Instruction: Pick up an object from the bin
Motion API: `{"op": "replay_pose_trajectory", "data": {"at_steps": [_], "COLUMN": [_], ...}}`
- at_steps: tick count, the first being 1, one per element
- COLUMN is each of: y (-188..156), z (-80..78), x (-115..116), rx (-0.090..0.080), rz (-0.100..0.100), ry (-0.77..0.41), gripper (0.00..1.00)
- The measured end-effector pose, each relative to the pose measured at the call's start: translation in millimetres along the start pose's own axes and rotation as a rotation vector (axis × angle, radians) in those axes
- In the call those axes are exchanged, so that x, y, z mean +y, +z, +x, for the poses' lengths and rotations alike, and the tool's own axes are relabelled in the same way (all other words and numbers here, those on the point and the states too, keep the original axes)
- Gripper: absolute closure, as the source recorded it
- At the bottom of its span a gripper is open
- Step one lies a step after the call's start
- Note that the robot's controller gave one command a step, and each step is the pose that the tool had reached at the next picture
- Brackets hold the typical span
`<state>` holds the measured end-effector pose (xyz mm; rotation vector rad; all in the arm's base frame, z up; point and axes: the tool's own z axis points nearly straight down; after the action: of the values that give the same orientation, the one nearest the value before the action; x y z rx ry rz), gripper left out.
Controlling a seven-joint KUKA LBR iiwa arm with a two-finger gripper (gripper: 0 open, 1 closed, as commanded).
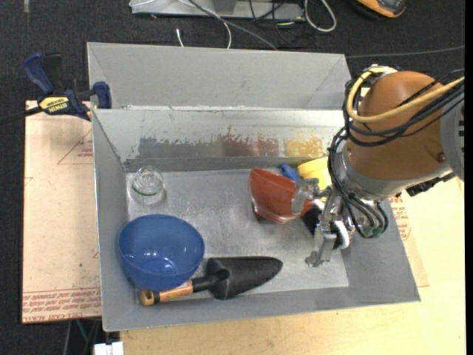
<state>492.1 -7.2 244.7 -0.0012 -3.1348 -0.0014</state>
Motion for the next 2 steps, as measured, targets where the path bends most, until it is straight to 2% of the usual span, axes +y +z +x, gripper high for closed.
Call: {"op": "replay_pose_trajectory", "data": {"at_steps": [1,2], "y": [-3.5,130.0], "z": [-1.4,-10.0], "x": [0.1,63.7], "rx": [-0.009,-0.010], "rz": [0.000,0.000], "ry": [-0.001,-0.193], "gripper": [0.00,0.00]}}
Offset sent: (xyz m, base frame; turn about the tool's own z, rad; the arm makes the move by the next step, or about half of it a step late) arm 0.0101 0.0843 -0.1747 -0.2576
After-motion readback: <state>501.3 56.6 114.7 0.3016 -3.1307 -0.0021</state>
